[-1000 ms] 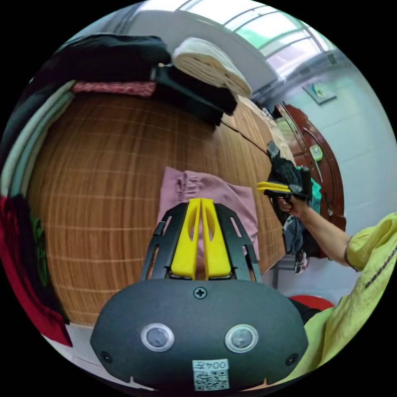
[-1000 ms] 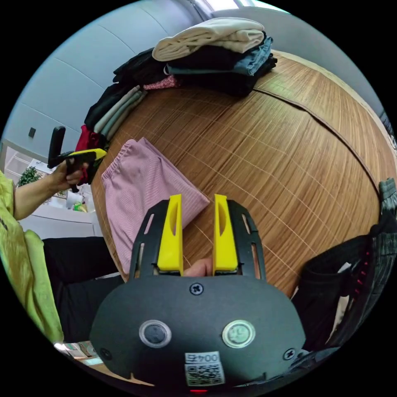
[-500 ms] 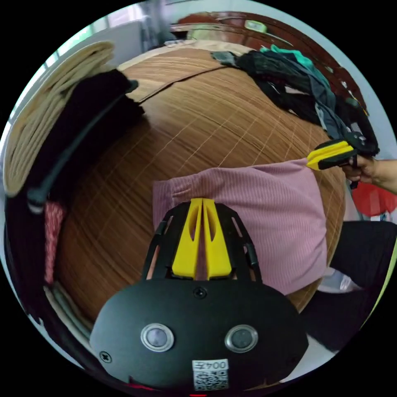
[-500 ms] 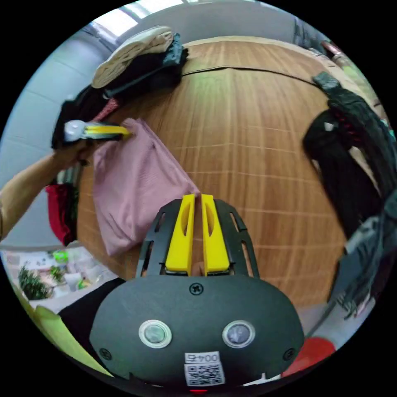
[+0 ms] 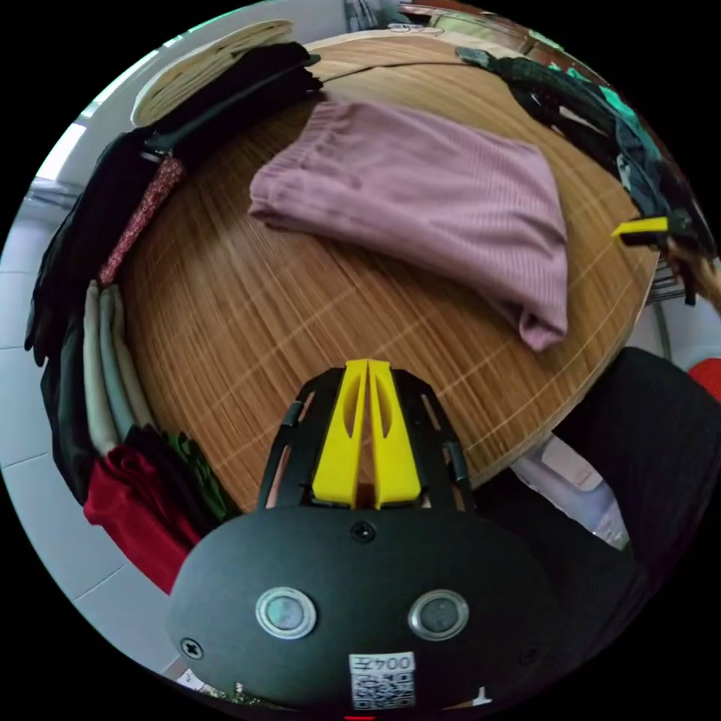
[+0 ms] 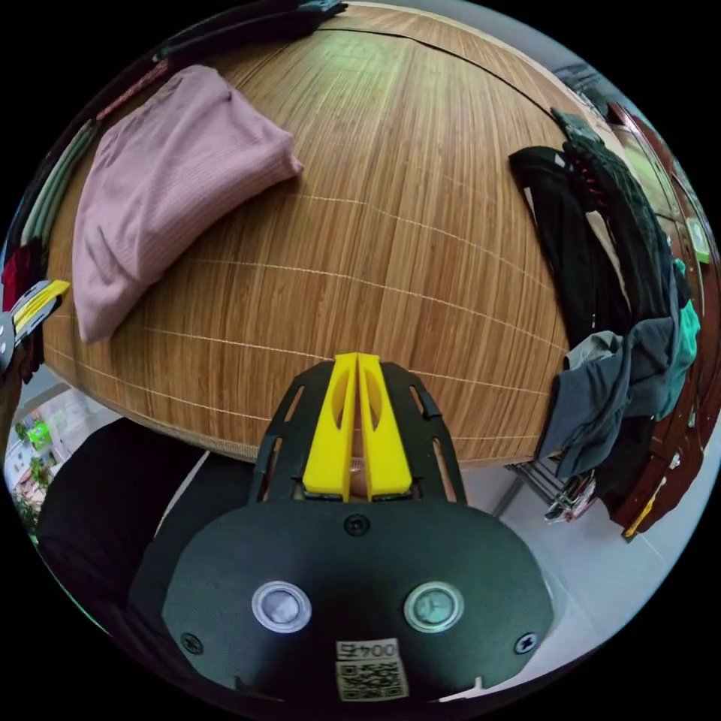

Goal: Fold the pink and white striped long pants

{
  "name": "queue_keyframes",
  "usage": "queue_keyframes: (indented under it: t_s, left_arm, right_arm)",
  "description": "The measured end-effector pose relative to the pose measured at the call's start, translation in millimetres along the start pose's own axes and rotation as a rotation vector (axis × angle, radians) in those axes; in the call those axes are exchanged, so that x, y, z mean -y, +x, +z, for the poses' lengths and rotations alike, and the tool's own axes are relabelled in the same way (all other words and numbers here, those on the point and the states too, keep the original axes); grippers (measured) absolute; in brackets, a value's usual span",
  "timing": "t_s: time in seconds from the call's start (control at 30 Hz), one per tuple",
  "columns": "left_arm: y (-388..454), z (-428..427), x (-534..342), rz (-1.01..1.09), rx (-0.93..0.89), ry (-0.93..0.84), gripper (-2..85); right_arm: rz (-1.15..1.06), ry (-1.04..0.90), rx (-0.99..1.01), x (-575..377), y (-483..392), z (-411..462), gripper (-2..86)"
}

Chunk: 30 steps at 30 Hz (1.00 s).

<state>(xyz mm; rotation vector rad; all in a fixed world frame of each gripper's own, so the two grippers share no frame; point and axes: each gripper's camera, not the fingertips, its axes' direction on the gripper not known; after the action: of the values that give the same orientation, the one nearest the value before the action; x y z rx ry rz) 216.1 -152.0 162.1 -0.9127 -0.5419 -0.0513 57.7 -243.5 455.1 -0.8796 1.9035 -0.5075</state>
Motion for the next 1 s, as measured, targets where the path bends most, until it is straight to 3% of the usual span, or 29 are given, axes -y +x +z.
queue_keyframes:
  t_s: [0.17,0.23,0.27,0.33,0.5,0.73,1.0]
  left_arm:
    - [41.6,31.6,-2.9,-0.101,0.124,0.05,0.8]
    - [40.3,35.5,3.0,-0.144,0.117,0.024,1.0]
    - [34.8,34.2,4.8,-0.172,0.09,0.011,1.1]
    - [18.1,14.9,4.2,-0.226,-0.252,0.089,1.9]
    - [61.5,-19.9,-1.2,-0.25,-0.398,0.232,6.9]
    - [111.5,-10.1,16.7,-0.314,-0.34,0.231,12.7]
    - [119.1,1.4,44.3,-0.34,-0.244,0.169,8.2]
  right_arm:
    - [-0.116,0.053,-0.177,-14.2,-38.6,9.5,-0.5]
    - [-0.088,0.034,-0.107,-8.5,-31.1,5.4,-0.4]
    - [-0.057,0.114,0.03,-8.2,-17.8,-6.4,-0.1]
    - [-0.069,0.245,0.178,-7.4,-4.2,-24.9,0.6]
    - [-0.314,0.319,0.284,20.2,-10.0,-36.0,7.3]
    - [-0.532,0.318,0.256,60.2,-30.2,-21.3,10.0]
    - [-0.672,0.302,0.214,66.5,-51.5,2.3,6.2]
